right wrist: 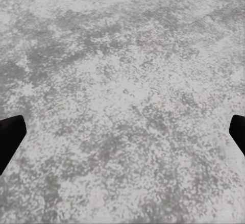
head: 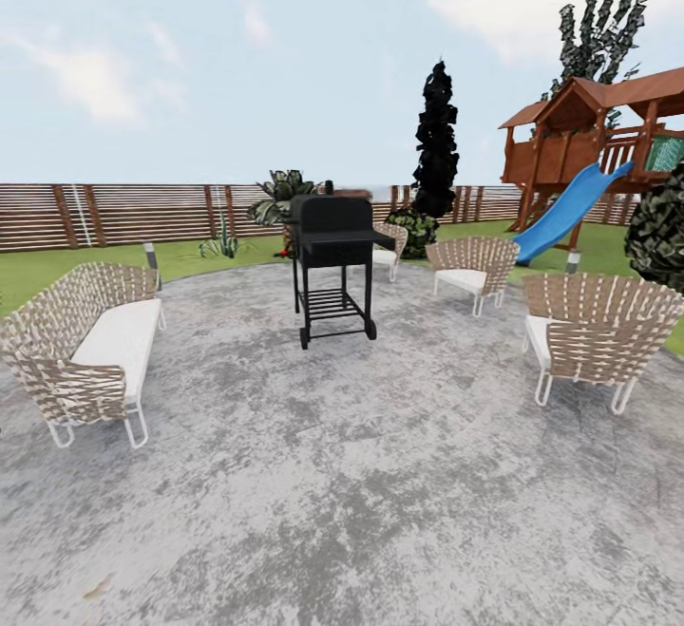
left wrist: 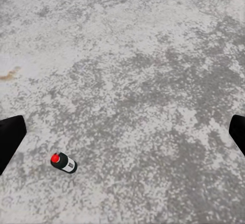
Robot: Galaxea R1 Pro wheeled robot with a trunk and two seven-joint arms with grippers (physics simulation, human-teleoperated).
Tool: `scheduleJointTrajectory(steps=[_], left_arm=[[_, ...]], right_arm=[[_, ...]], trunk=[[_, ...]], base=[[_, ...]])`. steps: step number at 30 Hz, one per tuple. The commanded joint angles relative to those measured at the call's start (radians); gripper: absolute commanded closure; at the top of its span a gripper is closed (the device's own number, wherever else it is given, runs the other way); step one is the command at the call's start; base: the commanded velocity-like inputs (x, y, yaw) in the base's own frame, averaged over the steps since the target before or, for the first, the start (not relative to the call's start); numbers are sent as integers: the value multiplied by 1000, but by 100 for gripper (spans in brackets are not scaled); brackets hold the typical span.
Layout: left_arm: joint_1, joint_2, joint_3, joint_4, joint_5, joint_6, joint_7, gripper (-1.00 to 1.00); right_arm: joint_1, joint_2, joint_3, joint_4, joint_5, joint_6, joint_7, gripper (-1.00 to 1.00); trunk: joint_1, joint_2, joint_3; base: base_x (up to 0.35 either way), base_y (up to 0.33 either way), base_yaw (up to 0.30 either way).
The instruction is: In the garden, pick up the pesticide atomizer on the floor and spray pesticide onto both trees until each tree trunk is fully covered.
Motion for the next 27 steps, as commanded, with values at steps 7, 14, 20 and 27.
scheduleJointTrajectory(steps=[7, 14, 20, 27], left_arm=[[-1, 0, -1, 1, 7, -3, 0, -100], [-1, 0, -1, 0, 7, -3, 0, -100], [-1, 0, -1, 0, 7, -3, 0, -100], [-1, 0, -1, 0, 7, -3, 0, -100]], right_arm=[[-1, 0, 0, -1, -9, -4, -2, -100], [-1, 0, 0, -1, -9, -4, -3, -100], [-1, 0, 0, -1, -9, -4, -3, -100], [-1, 0, 0, -1, -9, -5, -4, -100]], trunk=[[0, -1, -1], [0, -1, -1], [0, -1, -1], [0, -1, -1]], base=[[0, 309, 0], [0, 309, 0], [0, 309, 0], [-39, 302, 0]])
